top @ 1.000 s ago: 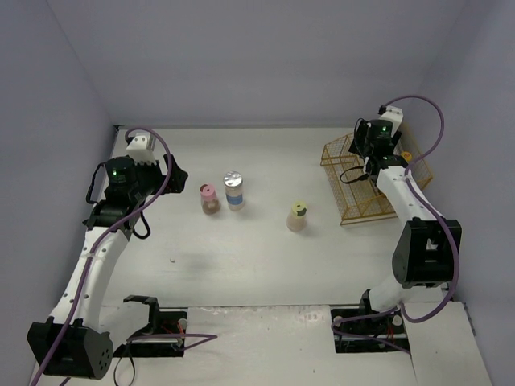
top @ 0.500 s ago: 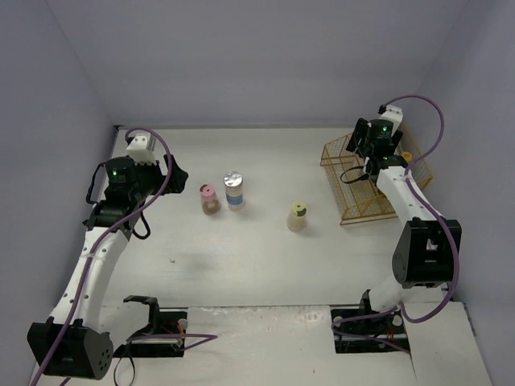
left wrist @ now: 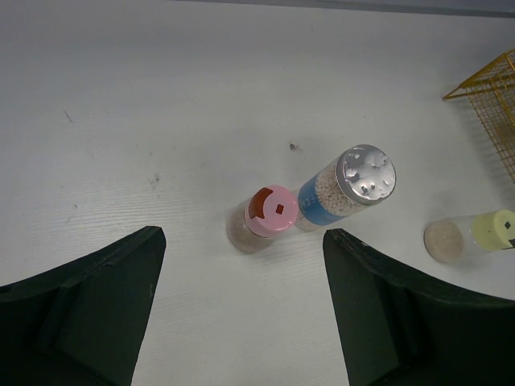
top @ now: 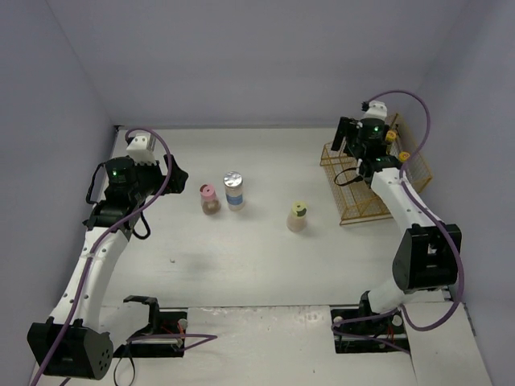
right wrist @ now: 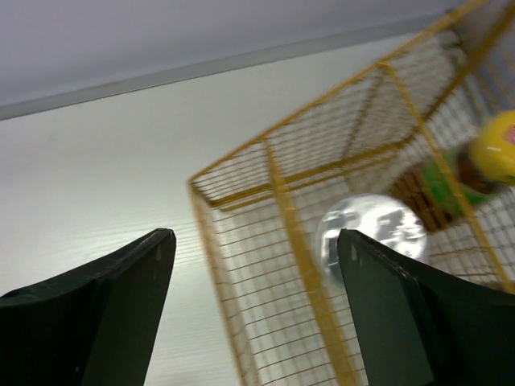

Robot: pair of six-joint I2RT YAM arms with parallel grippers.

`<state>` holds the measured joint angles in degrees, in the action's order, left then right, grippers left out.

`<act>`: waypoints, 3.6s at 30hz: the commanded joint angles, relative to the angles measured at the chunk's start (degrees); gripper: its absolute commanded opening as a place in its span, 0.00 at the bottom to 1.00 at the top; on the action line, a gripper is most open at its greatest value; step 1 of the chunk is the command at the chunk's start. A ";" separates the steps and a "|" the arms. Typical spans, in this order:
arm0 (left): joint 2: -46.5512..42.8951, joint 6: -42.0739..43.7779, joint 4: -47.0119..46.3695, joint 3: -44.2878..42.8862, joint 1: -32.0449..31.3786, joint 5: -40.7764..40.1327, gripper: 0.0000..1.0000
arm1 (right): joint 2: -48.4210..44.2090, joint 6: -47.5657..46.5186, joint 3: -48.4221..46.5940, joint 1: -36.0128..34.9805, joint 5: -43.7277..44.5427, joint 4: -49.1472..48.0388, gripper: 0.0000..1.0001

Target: Organize the condiment bottles

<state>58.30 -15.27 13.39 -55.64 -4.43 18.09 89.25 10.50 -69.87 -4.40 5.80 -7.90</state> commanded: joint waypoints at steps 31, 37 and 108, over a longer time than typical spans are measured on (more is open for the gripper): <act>-0.82 -1.26 -4.07 -1.93 1.26 0.90 0.80 | 17.17 -9.89 -9.15 -35.67 -23.56 -13.98 0.97; -0.74 -1.52 -4.16 -2.02 1.44 1.07 0.80 | 17.97 -9.89 -9.06 -36.03 -21.89 -15.57 0.52; 0.23 -2.57 -4.60 -1.84 1.44 2.39 0.80 | -21.58 10.59 18.89 0.71 20.13 1.49 0.19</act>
<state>58.52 -17.17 13.02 -55.64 -3.51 19.53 67.94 19.07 -50.22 -3.79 25.12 1.30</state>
